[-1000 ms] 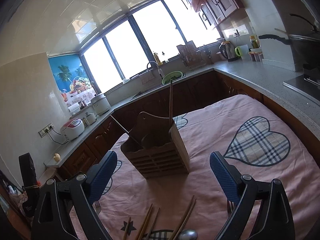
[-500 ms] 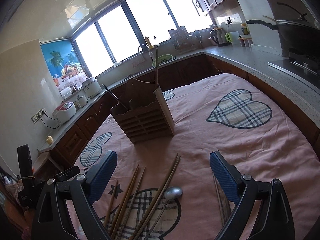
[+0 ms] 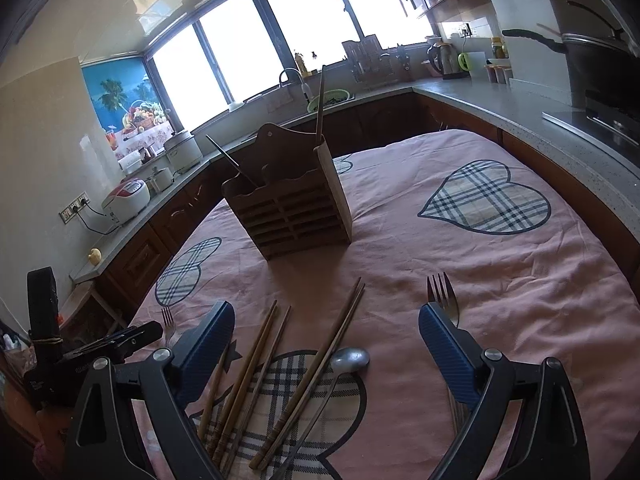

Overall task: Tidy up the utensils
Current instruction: 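Return the left tool to grasp a wooden chopstick while the right tool grasps another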

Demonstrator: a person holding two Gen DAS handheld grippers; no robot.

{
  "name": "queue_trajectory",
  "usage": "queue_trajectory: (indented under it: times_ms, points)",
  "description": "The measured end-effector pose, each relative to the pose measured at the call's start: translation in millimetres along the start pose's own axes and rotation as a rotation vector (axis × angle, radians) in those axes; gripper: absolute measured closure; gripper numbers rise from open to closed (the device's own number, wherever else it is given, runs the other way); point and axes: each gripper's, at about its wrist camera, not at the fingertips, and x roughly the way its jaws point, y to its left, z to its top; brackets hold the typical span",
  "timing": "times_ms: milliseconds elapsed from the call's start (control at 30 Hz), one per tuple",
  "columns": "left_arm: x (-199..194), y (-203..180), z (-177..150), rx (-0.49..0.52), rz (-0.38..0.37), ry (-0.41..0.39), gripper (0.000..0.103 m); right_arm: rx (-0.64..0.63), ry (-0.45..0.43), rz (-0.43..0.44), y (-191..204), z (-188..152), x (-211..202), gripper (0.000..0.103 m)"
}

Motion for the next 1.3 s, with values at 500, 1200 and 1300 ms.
queue_trajectory:
  times_ms: [500, 1200, 1300]
  points:
    - [57.8, -17.9, 5.5, 0.061, 0.024, 0.154, 0.030, 0.002, 0.136, -0.029, -7.3, -0.9, 55.0, 0.056]
    - [102.2, -21.0, 10.3, 0.089, -0.032, 0.256, 0.043, -0.023, 0.307, -0.045, -5.0, 10.4, 142.2, 0.074]
    - [103.7, -21.4, 11.1, 0.100, -0.028, 0.254, 0.049, -0.021, 0.306, -0.070, -8.7, 10.4, 144.7, 0.074]
